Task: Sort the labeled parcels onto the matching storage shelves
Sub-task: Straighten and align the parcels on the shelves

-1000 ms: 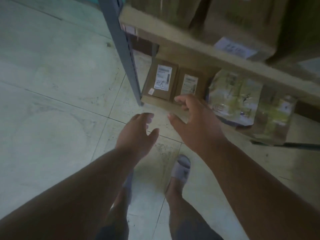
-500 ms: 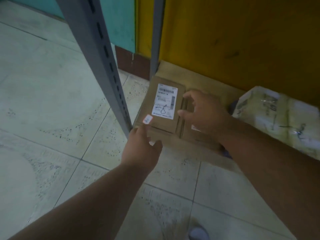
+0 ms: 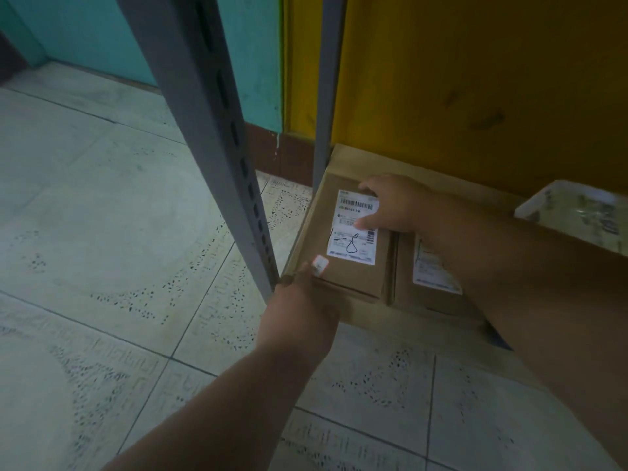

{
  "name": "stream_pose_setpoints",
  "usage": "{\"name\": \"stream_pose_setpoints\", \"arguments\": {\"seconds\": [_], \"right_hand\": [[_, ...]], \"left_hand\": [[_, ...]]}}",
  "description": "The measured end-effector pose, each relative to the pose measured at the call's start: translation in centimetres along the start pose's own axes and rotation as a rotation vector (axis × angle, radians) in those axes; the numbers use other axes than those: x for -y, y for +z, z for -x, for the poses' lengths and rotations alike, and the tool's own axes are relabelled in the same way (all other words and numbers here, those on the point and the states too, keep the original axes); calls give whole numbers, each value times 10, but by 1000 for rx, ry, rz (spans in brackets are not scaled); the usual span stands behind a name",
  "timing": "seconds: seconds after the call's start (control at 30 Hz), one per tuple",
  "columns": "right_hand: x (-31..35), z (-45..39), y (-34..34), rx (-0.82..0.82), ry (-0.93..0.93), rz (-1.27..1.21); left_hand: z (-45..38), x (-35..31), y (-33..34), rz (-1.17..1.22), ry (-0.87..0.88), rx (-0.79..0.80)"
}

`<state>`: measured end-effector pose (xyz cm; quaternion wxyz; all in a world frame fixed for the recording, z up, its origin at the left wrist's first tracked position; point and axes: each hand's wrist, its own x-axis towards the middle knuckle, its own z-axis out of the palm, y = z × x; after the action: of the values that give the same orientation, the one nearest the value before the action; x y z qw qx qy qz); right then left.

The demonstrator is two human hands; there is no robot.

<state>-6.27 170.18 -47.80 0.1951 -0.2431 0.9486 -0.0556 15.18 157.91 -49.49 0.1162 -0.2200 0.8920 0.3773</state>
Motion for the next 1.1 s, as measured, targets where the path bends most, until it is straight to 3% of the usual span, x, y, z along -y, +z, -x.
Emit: {"name": "stream_pose_setpoints", "arguments": {"seconds": [0.33, 0.5, 0.63, 0.8, 0.93, 1.1], "right_hand": [[-7, 11, 1, -54, 4, 10], [-4, 60, -2, -212, 56, -90], [-8, 123, 8, -265, 209, -171], [-16, 177, 36, -162, 480, -187], [-15, 192, 50, -110, 619, -164], [-9, 190, 67, -76, 720, -154]], "left_hand": [[-4, 1, -1, -43, 47, -10], [11, -13, -8, -77, 84, 21], [7, -35, -10, -127, 150, 57], [-21, -74, -9, -211, 314, 142], [-56, -103, -5, -473, 547, 110], [-88, -128, 14, -714, 643, 152]]}}
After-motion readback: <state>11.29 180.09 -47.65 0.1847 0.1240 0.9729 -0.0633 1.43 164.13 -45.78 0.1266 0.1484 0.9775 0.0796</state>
